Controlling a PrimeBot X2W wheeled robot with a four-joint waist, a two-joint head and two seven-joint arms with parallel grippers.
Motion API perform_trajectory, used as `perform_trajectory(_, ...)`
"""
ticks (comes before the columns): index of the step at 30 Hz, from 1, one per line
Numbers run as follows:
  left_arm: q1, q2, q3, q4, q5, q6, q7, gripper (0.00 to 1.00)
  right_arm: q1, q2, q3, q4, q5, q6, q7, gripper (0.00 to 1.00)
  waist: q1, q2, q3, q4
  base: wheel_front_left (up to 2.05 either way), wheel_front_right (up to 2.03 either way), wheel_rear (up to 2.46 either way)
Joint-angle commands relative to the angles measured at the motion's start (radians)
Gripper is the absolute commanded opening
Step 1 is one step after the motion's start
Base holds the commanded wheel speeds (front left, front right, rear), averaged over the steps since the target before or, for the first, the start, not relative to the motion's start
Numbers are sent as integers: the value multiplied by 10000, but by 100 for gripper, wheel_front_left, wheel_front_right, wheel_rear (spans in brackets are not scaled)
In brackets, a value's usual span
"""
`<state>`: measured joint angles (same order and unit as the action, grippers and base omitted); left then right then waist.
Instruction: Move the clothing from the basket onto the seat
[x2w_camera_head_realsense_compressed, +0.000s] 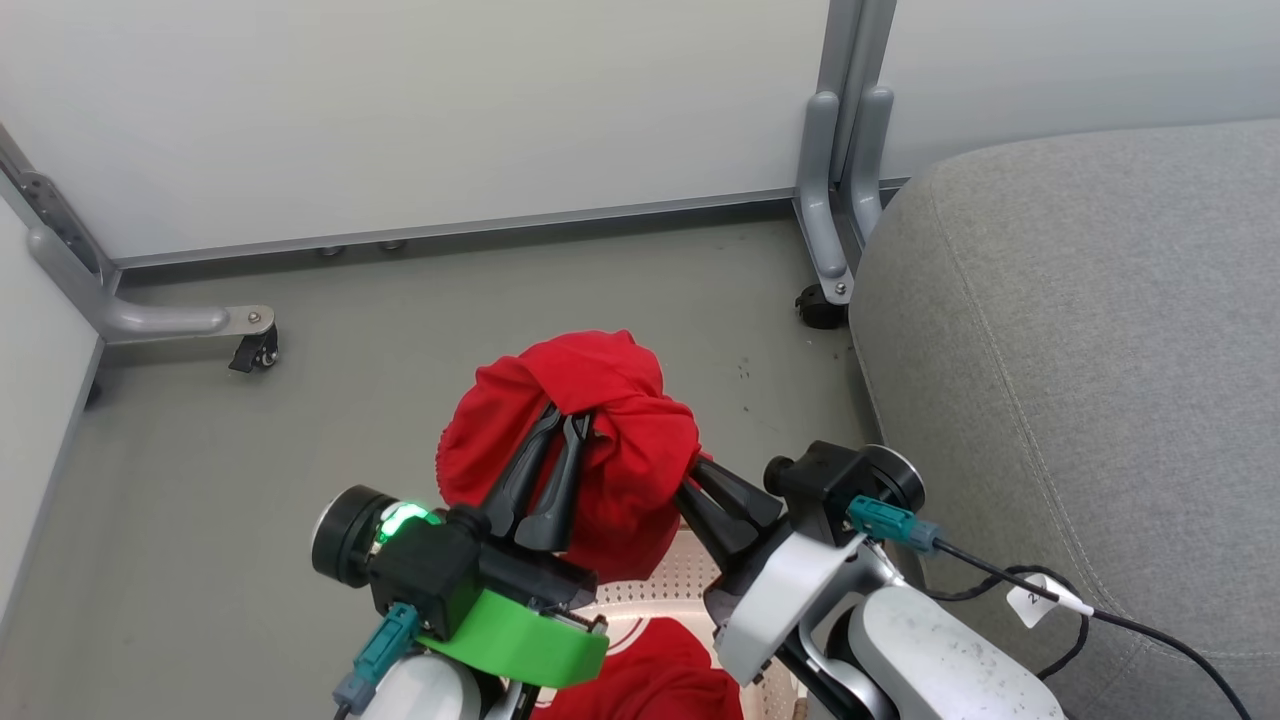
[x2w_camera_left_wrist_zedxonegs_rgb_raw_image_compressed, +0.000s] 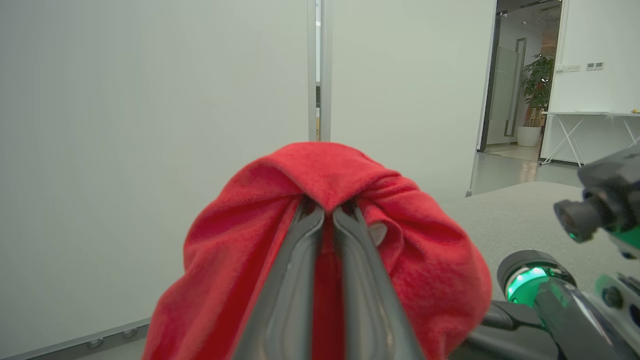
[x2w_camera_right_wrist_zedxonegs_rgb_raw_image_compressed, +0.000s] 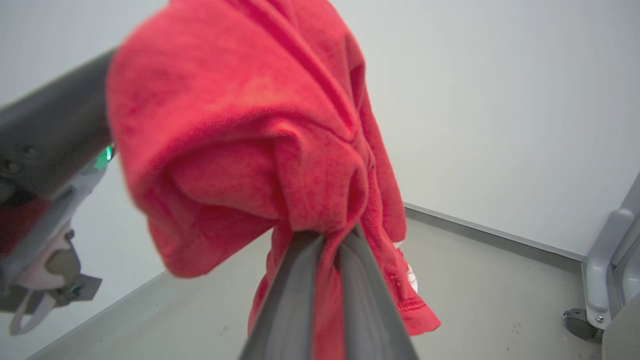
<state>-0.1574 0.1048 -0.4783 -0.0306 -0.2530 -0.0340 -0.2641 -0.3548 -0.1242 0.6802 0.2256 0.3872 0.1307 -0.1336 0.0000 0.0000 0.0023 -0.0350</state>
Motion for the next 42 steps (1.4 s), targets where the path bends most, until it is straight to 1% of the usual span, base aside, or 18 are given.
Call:
perform_trajectory(1, -105, -16, 48, 12, -22, -18, -2, 0, -141, -14, -14, 30, 86, 1, -50, 0, 0, 0, 1, -2, 0, 0, 0)
perform_trajectory(4, -166, 80, -62, 62, 76, -90, -1, 0, -163, -4, -46, 43, 105, 1, -106, 0, 0, 0, -12, -2, 0, 0, 0)
perform_trajectory(5, -168, 81, -50, 72, 103, -30, -1, 38, -182, -2, -104, 60, 78, 1, -128, 0, 0, 0, -14, 1, 0, 0, 0)
perform_trajectory(6, -159, 114, -74, 106, 159, 14, 37, 100, -191, 6, -138, 77, 70, 1, -136, 0, 0, 0, -18, 7, 0, 0, 0)
perform_trajectory(10, 17, 172, -149, 64, 208, 136, 166, 100, -231, 65, -282, 141, 52, 1, -211, 0, 0, 0, -41, 42, 0, 0, 0)
perform_trajectory(18, 721, 395, -464, -101, 144, 141, 609, 100, -447, 81, -458, 438, 21, 1, -376, 0, 0, 0, -96, 141, 0, 0, 0)
perform_trajectory(27, 1424, 836, -1055, 8, 304, -37, 1136, 100, -385, 82, -479, 791, 36, 1, -469, 0, 0, 0, -161, 310, 0, 0, 0)
perform_trajectory(30, 1576, 936, -1153, -3, 323, -9, 1252, 100, -350, 76, -461, 866, 29, 1, -501, 0, 0, 0, -167, 325, 0, 0, 0)
perform_trajectory(38, 1687, 1021, -1211, -57, 311, 117, 1417, 100, -239, 14, -561, 1006, -3, 1, -528, 0, 0, 0, -149, 308, 0, 0, 0)
perform_trajectory(42, 1639, 970, -1260, -62, 294, 165, 1443, 100, -159, -24, -695, 1043, -75, 1, -499, 0, 0, 0, -104, 239, 0, 0, 0)
